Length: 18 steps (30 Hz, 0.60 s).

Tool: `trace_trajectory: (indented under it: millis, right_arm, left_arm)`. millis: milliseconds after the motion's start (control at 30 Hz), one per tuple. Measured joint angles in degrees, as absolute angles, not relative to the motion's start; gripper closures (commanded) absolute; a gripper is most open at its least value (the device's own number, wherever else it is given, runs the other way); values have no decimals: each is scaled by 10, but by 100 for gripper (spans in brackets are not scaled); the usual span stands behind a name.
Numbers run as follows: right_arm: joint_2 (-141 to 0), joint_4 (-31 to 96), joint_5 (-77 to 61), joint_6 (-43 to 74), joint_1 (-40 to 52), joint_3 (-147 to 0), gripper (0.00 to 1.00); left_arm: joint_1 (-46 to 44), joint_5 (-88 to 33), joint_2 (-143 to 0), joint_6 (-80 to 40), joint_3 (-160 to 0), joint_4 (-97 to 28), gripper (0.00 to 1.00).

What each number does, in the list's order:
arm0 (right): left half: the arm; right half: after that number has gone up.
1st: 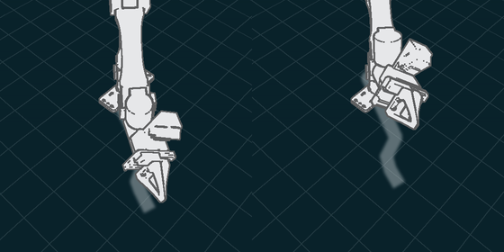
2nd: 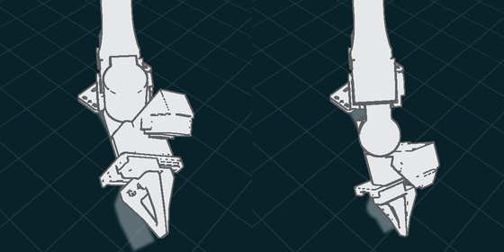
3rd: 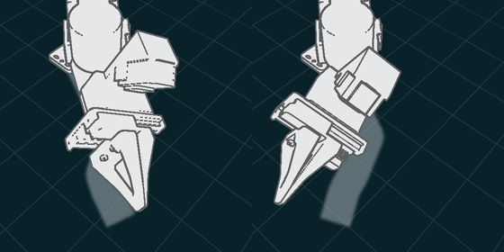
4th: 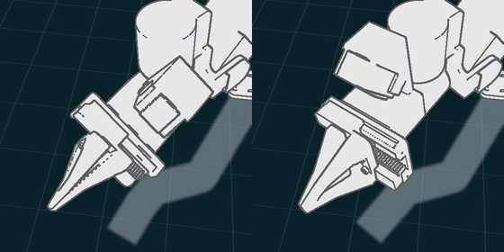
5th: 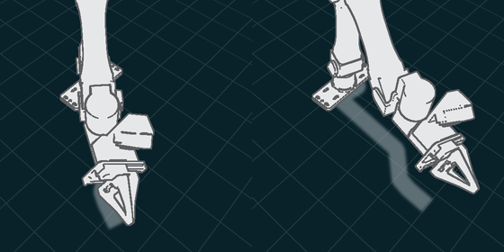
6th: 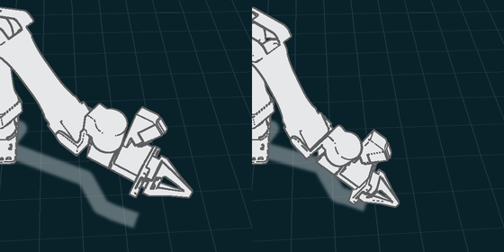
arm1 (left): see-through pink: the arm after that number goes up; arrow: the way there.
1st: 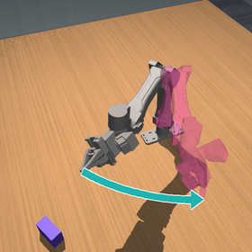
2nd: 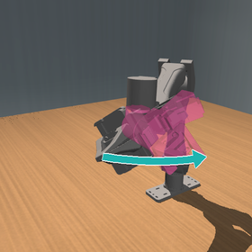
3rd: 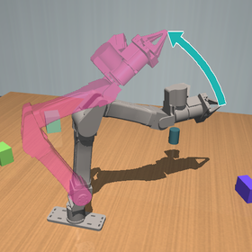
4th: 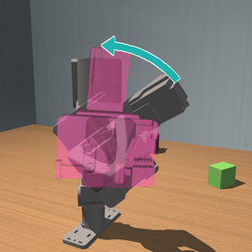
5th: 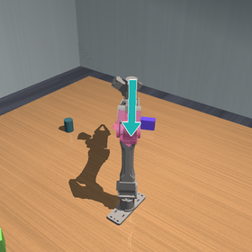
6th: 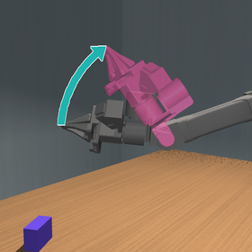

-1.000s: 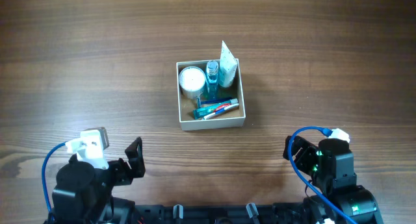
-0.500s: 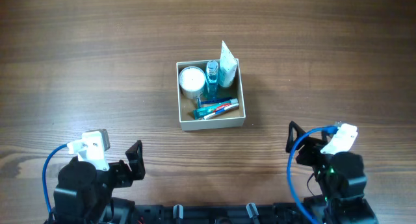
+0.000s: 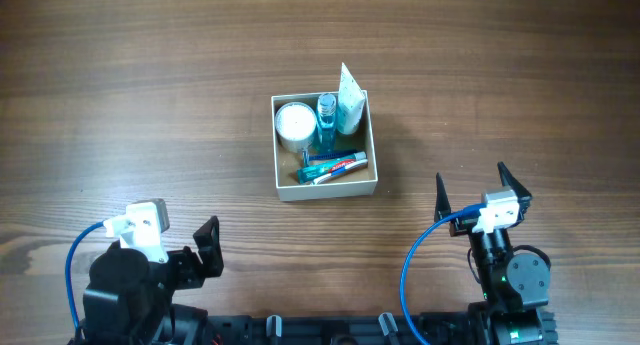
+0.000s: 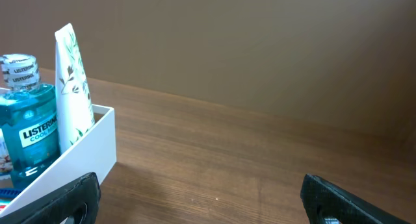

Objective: Pack container

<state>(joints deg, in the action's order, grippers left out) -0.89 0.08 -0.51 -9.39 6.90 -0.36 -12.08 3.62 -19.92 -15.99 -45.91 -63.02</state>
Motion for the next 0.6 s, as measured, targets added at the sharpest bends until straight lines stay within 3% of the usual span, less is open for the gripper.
trace_trajectory:
  millis: [600]
  right_arm:
    - [-9, 1, -7, -102, 69, -4, 0]
  left_arm:
    - [-121, 36, -199, -160, -459, -630, 0]
